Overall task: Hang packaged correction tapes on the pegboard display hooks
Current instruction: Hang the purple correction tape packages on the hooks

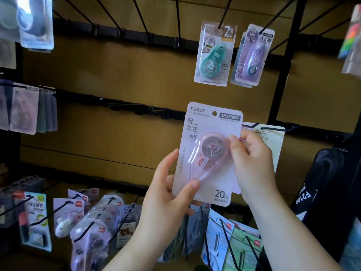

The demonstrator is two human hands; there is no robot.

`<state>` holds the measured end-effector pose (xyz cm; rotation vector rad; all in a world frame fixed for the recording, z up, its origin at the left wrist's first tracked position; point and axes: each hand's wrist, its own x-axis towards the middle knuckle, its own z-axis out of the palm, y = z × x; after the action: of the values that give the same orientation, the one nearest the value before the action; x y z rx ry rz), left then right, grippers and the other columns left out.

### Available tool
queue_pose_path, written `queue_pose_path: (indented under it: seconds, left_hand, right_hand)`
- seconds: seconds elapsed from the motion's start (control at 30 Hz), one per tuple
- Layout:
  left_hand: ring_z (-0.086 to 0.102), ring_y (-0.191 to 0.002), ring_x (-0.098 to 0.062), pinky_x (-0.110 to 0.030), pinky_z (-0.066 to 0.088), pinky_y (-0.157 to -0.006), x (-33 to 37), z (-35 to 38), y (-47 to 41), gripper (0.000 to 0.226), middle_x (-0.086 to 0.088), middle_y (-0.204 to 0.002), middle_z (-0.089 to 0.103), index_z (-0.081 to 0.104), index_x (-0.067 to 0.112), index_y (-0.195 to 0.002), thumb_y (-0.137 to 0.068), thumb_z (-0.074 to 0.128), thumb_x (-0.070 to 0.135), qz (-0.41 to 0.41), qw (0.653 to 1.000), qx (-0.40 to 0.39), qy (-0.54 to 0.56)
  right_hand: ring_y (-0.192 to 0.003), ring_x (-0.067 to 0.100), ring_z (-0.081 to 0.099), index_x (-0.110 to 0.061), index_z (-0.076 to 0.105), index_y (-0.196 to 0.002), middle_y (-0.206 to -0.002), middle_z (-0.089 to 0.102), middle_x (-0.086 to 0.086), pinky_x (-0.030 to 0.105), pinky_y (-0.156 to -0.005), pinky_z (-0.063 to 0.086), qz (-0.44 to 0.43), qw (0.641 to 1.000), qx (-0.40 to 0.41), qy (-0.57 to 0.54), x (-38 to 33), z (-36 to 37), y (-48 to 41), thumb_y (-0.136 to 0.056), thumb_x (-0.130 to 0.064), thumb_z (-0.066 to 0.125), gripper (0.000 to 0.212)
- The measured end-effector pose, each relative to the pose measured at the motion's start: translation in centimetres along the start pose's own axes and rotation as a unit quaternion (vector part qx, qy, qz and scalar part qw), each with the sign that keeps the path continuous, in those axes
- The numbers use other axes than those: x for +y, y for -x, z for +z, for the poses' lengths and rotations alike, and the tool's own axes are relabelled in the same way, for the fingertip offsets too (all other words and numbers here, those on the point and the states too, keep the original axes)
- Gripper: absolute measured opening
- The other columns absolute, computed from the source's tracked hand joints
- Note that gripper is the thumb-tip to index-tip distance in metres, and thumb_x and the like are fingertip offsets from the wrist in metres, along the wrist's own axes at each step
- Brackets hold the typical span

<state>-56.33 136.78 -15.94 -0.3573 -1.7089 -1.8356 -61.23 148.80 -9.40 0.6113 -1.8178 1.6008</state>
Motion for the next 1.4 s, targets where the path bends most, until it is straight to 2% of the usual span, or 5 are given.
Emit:
queue_pose_path:
  seconds: [0.43, 0.8, 0.97, 1.2, 1.4]
  left_hand:
    - [0.062, -0.049, -0.007, -0.014, 0.046, -0.045, -0.6, 1.1, 0.8, 0.039, 0.001, -0.08, 0.069, 0.038, 0.051, -0.1, -0.082, 0.058, 0.022, -0.033, 0.999, -0.003, -0.012]
    - [0.054, -0.041, -0.004, -0.011, 0.042, -0.041, -0.4, 1.3, 1.0, 0.028, 0.007, -0.061, 0.062, 0.044, 0.047, -0.089, -0.062, 0.052, 0.048, -0.027, 0.998, 0.016, -0.056]
    - [0.055, -0.044, -0.004, -0.011, 0.043, -0.041, -1.0, 1.3, 0.5, 0.016, 0.006, -0.065, 0.059, 0.045, 0.044, -0.091, -0.08, 0.054, 0.037, -0.031, 0.997, 0.022, -0.068]
    - [0.046, -0.033, -0.004, -0.013, 0.038, -0.037, 0.2, 1.7, 1.5, 0.043, 0.008, -0.044, 0.059, 0.05, 0.034, -0.098, -0.059, 0.048, 0.053, -0.014, 0.998, 0.022, -0.052]
    - [0.045, -0.032, -0.005, -0.015, 0.039, -0.036, 0.4, 1.9, 1.2, 0.012, 0.001, -0.042, 0.057, 0.052, 0.033, -0.086, -0.076, 0.055, 0.04, -0.013, 0.999, 0.034, -0.04]
  right_hand:
    - [-0.067, 0.02, 0.045, -0.021, 0.051, -0.069, -0.071, 0.054, 0.011, 0.028, -0.06, 0.033, 0.025, 0.999, -0.03, 0.028, 0.1, -0.3, -0.3, -0.092, -0.013, 0.047, 0.025]
    - [-0.064, 0.015, 0.048, -0.023, 0.053, -0.067, -0.065, 0.057, -0.001, 0.027, -0.061, 0.037, 0.05, 0.998, -0.025, 0.02, -0.1, -0.4, -0.6, -0.092, -0.015, 0.047, 0.027]
    - [-0.071, 0.018, 0.049, -0.024, 0.05, -0.068, -0.069, 0.055, 0.0, 0.028, -0.068, 0.037, 0.046, 0.997, -0.028, 0.058, 0.1, -0.1, -1.0, -0.092, -0.019, 0.047, 0.024]
    - [-0.073, 0.02, 0.053, -0.021, 0.054, -0.071, -0.071, 0.058, 0.0, 0.031, -0.07, 0.041, 0.097, 0.995, -0.027, -0.006, 0.2, -0.4, -1.1, -0.092, -0.017, 0.047, 0.022]
    - [-0.053, 0.01, 0.053, -0.018, 0.054, -0.066, -0.065, 0.056, 0.001, 0.02, -0.051, 0.043, 0.167, 0.98, -0.044, -0.095, 0.4, -0.2, -1.3, -0.092, -0.012, 0.047, 0.027]
